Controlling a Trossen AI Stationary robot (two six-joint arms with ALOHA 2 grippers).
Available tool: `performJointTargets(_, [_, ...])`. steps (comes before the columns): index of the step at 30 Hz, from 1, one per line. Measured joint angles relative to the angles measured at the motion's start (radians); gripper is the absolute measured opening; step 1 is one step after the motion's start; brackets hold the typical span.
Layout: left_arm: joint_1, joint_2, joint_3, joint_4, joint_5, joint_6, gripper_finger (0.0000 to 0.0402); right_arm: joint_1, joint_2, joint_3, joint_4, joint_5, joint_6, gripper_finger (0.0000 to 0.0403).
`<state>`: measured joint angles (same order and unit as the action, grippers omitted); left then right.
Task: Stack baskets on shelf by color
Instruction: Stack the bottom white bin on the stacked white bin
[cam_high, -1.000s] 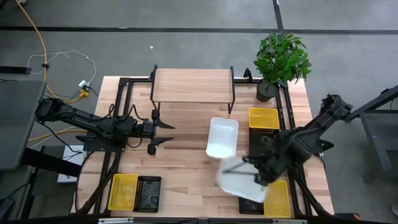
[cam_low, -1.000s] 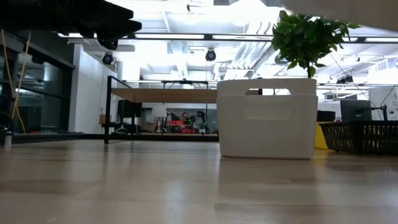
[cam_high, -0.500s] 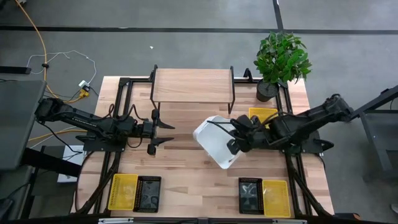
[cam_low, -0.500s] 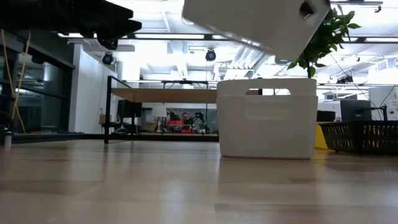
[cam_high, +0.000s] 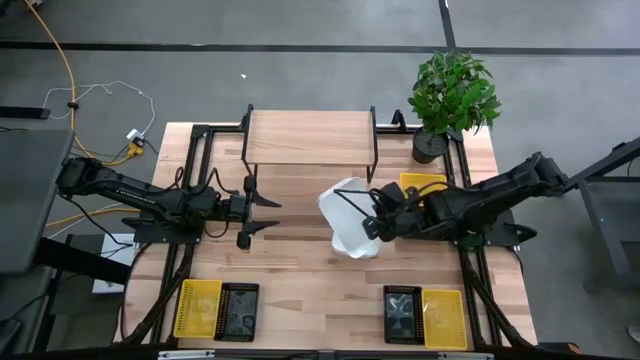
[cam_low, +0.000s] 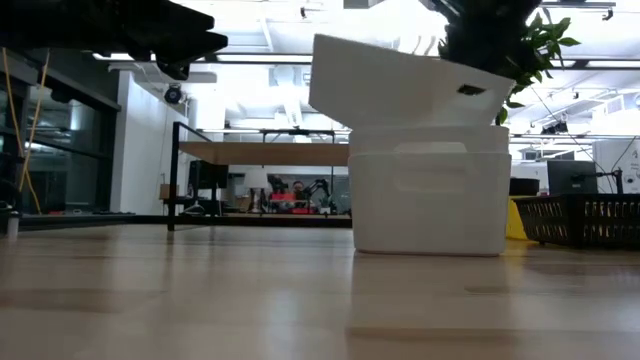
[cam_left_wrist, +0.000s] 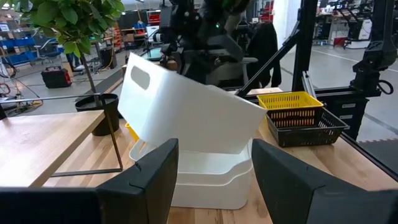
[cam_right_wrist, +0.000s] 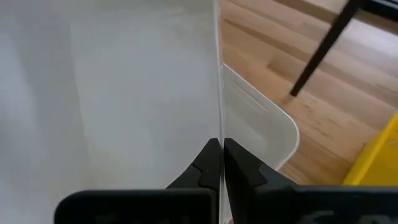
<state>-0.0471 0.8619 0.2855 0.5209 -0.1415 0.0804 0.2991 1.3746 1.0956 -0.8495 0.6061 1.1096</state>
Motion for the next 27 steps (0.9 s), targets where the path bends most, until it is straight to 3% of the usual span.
performJointTargets(16, [0.000,0.000,0.000,0.000,0.000,0.000,0.0193,0.115,-0.001,-0.095,-0.011,0.119,0.289,0.0000])
performJointTargets(27, [0.000,0.000,0.000,0.000,0.000,0.001,0.0193,0.141,-0.001,-0.096,-0.045,0.119,0.321,0.0001])
